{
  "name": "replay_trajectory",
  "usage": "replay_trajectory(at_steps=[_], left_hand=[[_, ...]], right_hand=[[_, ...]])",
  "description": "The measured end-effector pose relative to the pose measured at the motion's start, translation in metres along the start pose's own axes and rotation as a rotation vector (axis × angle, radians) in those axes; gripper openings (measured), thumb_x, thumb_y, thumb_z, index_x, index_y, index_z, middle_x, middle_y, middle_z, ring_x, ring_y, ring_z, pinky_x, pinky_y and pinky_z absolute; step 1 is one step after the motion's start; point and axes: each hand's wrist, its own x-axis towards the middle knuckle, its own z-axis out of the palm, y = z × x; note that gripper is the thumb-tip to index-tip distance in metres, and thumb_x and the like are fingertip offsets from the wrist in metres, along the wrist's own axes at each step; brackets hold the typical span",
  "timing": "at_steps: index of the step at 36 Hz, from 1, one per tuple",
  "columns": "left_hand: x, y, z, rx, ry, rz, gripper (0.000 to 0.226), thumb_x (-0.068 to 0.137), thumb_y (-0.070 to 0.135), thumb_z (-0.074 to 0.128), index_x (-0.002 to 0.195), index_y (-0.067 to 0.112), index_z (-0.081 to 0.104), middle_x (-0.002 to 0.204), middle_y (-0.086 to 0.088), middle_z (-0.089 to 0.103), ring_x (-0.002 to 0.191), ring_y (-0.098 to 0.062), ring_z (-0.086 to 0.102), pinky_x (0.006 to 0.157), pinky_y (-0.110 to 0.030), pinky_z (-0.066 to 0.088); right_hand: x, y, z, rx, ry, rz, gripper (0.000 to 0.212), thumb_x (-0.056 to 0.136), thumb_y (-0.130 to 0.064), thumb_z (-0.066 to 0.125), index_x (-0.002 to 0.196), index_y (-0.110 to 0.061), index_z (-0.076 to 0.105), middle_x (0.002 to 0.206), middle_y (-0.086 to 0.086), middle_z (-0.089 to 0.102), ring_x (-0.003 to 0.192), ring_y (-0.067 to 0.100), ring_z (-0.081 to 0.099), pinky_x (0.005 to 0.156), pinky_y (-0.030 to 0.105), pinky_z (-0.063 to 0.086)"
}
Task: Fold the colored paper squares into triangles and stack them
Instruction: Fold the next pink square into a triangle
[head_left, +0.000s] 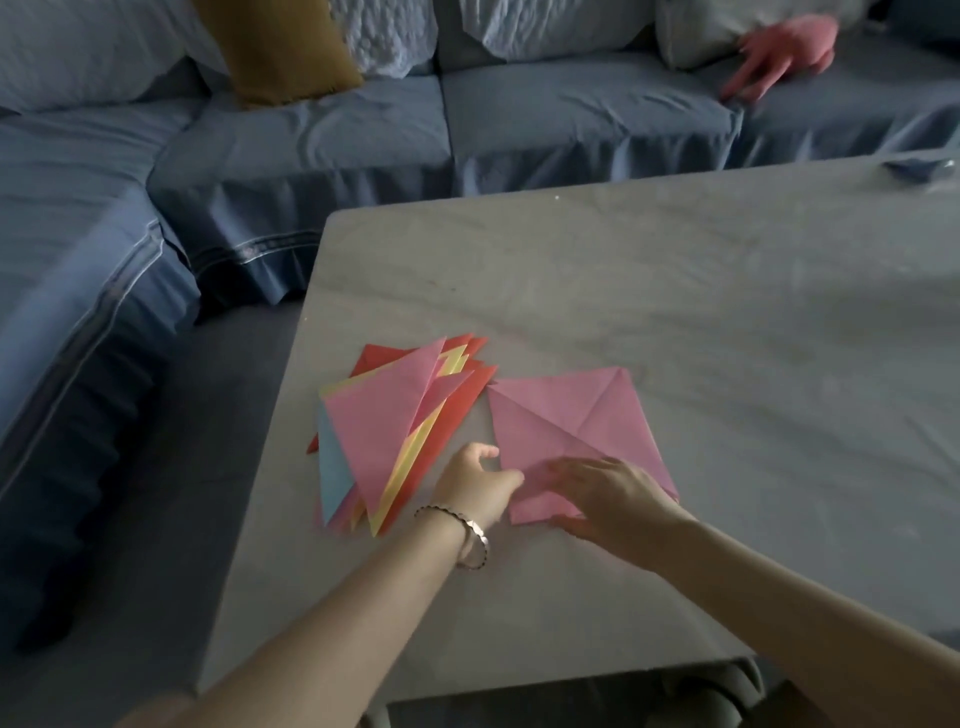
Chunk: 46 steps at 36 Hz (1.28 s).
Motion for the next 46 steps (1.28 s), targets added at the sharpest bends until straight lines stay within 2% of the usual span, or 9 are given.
replay_trajectory(at_steps=[4,7,13,17,20,27,34,41,46], left_hand=[[0.004,0.007,-0.003,-0.247,0.027,-0.074,0.052,0.058,0.017,0.064,0.109,0.013,0.055,0.090,-0.008,0.063,0.070,-0.021,0.060,0.075,-0.038,0.053],[0.008,0.008,-0.004,-0.319,0.005,-0.083,0.045,0.048,0.016,0.057,0.093,0.017,0.057,0.076,-0.008,0.067,0.078,-0.027,0.065,0.084,-0.043,0.051],[0.010,0.007,-0.001,-0.216,0.036,-0.054,0.024,0.076,0.013,0.062,0.097,0.021,0.057,0.086,-0.001,0.063,0.085,-0.023,0.062,0.077,-0.035,0.049],[0.010,0.005,0.002,-0.288,0.035,-0.086,0.022,0.080,0.009,0.059,0.100,0.018,0.055,0.086,-0.004,0.061,0.069,-0.020,0.057,0.065,-0.033,0.048],[0.009,0.004,0.005,-0.367,0.019,-0.128,0.016,0.081,0.005,0.057,0.092,0.017,0.055,0.081,-0.005,0.062,0.064,-0.019,0.056,0.061,-0.031,0.048],[0.013,0.004,0.005,-0.441,0.040,-0.133,0.019,0.076,0.000,0.056,0.079,0.018,0.057,0.066,-0.003,0.062,0.070,-0.023,0.057,0.076,-0.039,0.051],[0.011,0.015,0.004,-0.499,0.029,-0.091,0.022,0.079,0.001,0.055,0.064,0.015,0.050,0.040,0.005,0.056,0.058,-0.020,0.052,0.069,-0.034,0.044],[0.021,0.021,-0.004,-0.376,0.064,-0.157,0.029,0.081,0.030,0.065,0.064,0.009,0.052,0.060,-0.002,0.049,0.050,-0.013,0.043,0.050,-0.023,0.035],[0.026,0.024,-0.008,-0.509,-0.037,-0.244,0.021,0.084,0.024,0.064,0.073,0.011,0.051,0.066,-0.004,0.054,0.052,-0.011,0.047,0.046,-0.020,0.039]], right_hand=[[0.002,0.004,-0.003,0.107,-0.005,0.006,0.032,0.080,-0.037,0.063,0.111,-0.030,0.065,0.118,-0.015,0.063,0.108,0.005,0.059,0.091,0.026,0.049],[0.002,0.006,-0.006,0.050,-0.006,-0.027,0.039,0.065,-0.050,0.070,0.095,-0.025,0.071,0.102,-0.009,0.071,0.091,0.010,0.067,0.076,0.027,0.054],[0.004,0.010,-0.006,0.107,-0.082,0.076,0.034,0.084,-0.038,0.063,0.115,-0.024,0.064,0.130,-0.009,0.056,0.122,0.010,0.050,0.102,0.025,0.035],[0.004,0.013,-0.003,0.035,-0.058,0.007,0.044,0.061,-0.046,0.080,0.100,-0.026,0.070,0.111,-0.008,0.068,0.100,0.012,0.065,0.083,0.031,0.052],[0.004,0.012,0.000,0.061,-0.120,0.010,0.046,0.076,-0.049,0.067,0.118,-0.032,0.061,0.129,-0.015,0.056,0.118,0.008,0.054,0.099,0.030,0.041],[0.001,0.010,-0.001,0.156,0.006,0.035,0.036,0.066,-0.029,0.080,0.100,-0.021,0.071,0.109,-0.006,0.069,0.096,0.014,0.067,0.083,0.035,0.050],[0.003,0.006,-0.005,0.220,-0.012,0.094,0.030,0.089,-0.029,0.041,0.109,-0.024,0.063,0.113,-0.007,0.066,0.098,0.022,0.063,0.085,0.035,0.048],[-0.011,-0.006,-0.010,0.234,0.224,0.132,0.016,0.079,-0.022,0.058,0.087,-0.019,0.071,0.082,-0.009,0.072,0.073,0.018,0.066,0.064,0.028,0.055],[-0.022,-0.012,-0.014,0.259,0.208,0.098,0.020,0.077,-0.028,0.063,0.095,-0.022,0.068,0.099,-0.011,0.070,0.084,0.015,0.067,0.075,0.028,0.054]])
